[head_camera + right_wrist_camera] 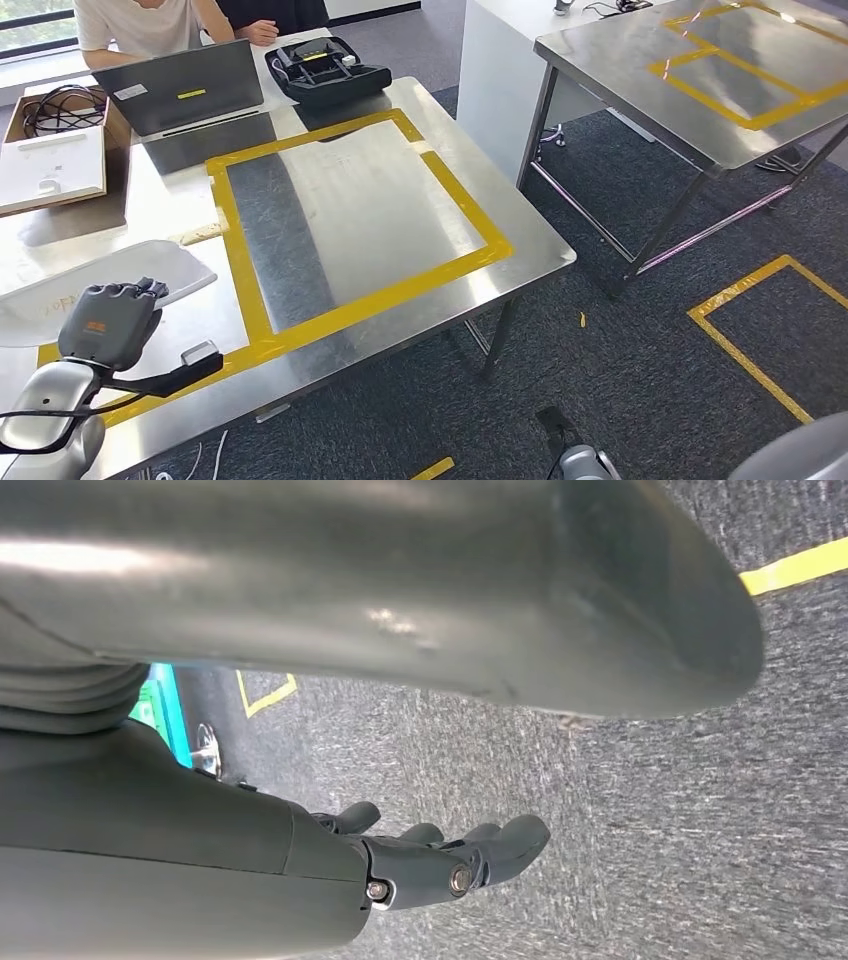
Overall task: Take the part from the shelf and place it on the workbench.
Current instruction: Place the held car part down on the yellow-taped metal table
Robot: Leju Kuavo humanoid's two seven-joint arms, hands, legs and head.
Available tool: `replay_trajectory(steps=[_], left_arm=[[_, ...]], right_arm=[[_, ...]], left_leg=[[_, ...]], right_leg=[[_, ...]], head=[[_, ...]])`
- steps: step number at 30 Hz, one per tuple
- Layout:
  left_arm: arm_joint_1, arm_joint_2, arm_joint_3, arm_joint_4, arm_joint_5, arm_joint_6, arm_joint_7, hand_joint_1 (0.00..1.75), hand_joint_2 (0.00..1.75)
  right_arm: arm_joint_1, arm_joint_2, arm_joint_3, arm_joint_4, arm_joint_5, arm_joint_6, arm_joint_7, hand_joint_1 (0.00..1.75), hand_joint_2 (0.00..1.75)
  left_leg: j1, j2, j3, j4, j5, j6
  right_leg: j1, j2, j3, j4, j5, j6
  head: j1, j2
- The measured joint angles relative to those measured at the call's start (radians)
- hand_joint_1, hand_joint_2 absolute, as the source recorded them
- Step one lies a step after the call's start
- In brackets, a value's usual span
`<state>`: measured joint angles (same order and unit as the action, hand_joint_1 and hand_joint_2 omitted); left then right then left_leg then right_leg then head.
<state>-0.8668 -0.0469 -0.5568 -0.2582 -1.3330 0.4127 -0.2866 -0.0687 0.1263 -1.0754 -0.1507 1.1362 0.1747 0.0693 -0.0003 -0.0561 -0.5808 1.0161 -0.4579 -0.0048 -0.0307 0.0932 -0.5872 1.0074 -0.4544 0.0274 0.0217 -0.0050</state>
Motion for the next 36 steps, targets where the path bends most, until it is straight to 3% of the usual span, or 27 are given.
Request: replay_trajectory(steps=[6, 10, 17, 21, 29, 36], left_arm=[[0.02, 0.005, 0.0, 0.009, 0.013, -0.023, 0.004, 1.75, 1.75], [0.038, 0.019, 0.0, 0.014, 0.023, -0.026, 0.019, 0.0, 1.75], [0.069, 0.047, 0.0, 0.016, 0.03, 0.014, 0.041, 0.0, 1.75], [0.073, 0.058, 0.0, 0.019, 0.039, -0.017, 0.062, 0.0, 0.0], [0.044, 0.123, 0.0, 0.021, -0.015, -0.02, 0.153, 0.0, 0.0], [-0.158, 0.215, 0.002, 0.013, -0.032, -0.092, 0.169, 0.0, 0.0]], right_arm=[[0.006, -0.001, 0.0, 0.0, -0.001, 0.008, -0.036, 0.0, 0.0], [0.012, -0.001, 0.0, 0.0, 0.002, 0.008, -0.051, 0.0, 0.0], [0.016, -0.002, 0.002, 0.0, 0.009, 0.009, -0.059, 0.0, 0.0], [0.016, -0.002, 0.003, 0.0, 0.015, 0.009, -0.055, 0.0, 0.0], [0.016, -0.001, 0.019, 0.0, 0.039, 0.011, -0.041, 0.0, 0.0], [0.012, 0.007, 0.027, 0.0, 0.046, 0.011, -0.039, 0.0, 0.0]], left_leg=[[0.0, 0.0, 0.0, 0.0, 0.0, 0.0], [0.0, 0.0, 0.0, 0.0, 0.0, 0.0], [0.0, 0.0, -0.001, 0.0, 0.0, 0.0], [0.0, 0.0, 0.0, 0.0, 0.0, 0.0], [0.0, 0.0, -0.001, 0.0, 0.001, -0.001], [-0.005, -0.001, -0.006, 0.006, 0.001, 0.003]], right_leg=[[0.0, 0.0, 0.0, 0.0, 0.0, 0.0], [0.0, 0.0, 0.0, 0.0, 0.0, 0.0], [0.0, -0.001, 0.0, 0.0, 0.0, 0.0], [0.0, -0.001, 0.0, 0.0, 0.0, 0.0], [0.0, -0.001, -0.001, 0.001, 0.0, 0.0], [-0.004, 0.0, -0.004, 0.0, 0.003, 0.005]], head=[[0.0, 0.0], [0.0, 0.0], [0.0, 0.0], [0.0, 0.0], [0.0, 0.0], [0.0, 0.0]])
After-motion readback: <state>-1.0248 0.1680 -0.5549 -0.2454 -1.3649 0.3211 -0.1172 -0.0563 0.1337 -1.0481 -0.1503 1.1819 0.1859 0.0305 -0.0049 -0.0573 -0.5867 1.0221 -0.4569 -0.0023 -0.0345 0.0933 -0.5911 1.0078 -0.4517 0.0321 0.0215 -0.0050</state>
